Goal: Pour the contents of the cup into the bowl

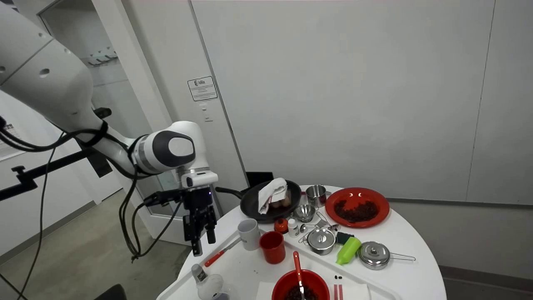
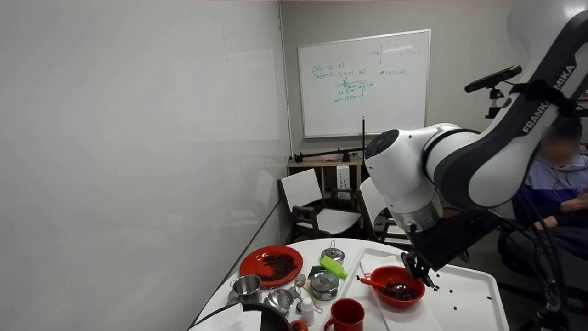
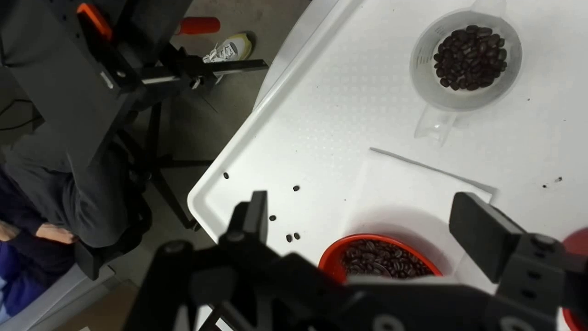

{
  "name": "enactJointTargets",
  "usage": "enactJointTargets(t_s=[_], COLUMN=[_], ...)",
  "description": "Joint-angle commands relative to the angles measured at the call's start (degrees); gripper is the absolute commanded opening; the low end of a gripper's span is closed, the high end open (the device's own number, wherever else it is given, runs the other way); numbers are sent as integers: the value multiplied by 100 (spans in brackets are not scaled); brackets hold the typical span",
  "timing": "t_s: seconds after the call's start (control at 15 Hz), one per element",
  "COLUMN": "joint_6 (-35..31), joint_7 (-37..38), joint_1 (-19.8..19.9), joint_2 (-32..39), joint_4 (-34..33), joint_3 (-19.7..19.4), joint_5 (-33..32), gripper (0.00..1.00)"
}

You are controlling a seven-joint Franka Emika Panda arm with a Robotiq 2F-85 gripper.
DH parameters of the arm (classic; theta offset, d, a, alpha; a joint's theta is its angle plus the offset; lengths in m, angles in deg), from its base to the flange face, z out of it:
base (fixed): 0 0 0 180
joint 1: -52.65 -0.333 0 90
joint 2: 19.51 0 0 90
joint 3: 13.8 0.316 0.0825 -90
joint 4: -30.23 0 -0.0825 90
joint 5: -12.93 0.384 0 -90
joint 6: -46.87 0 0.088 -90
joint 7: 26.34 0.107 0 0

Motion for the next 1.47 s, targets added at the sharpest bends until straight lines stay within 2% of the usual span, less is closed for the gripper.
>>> enactJointTargets(t_s=[0.0, 0.13, 0.4, 0.6, 1.13, 1.4], joint_6=[-47, -286, -888, -883, -1320, -1477], joint_7=[-94, -356, -662, -433, -422, -692], joint_1=[-129, -141, -462, -613, -323, -109], joint_2=[94, 524, 1157, 1500, 2011, 2234], joint_4=[-35, -247, -570, -858, -953, -889], joint_3=[-81, 0, 4, -109, -417, -400], joint_5=[55, 205, 61, 427, 1815, 2329], gripper=[100, 100, 100, 100, 100, 100])
